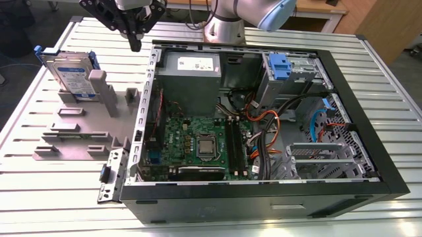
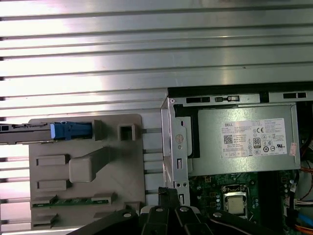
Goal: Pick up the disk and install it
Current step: 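Reach for the disk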
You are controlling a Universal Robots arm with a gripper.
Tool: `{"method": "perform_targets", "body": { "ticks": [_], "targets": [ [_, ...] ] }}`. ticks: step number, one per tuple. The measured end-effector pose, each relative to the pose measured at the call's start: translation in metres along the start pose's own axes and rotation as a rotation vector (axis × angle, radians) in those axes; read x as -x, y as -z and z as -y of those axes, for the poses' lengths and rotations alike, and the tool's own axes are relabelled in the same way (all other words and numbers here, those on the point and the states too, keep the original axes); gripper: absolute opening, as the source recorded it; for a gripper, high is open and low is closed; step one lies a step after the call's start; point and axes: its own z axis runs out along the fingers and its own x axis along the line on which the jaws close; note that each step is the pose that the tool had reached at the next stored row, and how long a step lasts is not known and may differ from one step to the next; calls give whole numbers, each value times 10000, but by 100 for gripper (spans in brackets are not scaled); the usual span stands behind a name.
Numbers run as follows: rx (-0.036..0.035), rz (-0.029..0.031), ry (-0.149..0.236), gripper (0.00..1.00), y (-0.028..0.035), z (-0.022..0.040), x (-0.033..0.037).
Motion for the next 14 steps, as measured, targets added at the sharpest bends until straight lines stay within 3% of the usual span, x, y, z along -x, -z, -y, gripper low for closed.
{"method": "perform_targets", "body": {
  "ticks": [14],
  "targets": [
    [0,0,0,11,1,2,-30]
  ]
}}
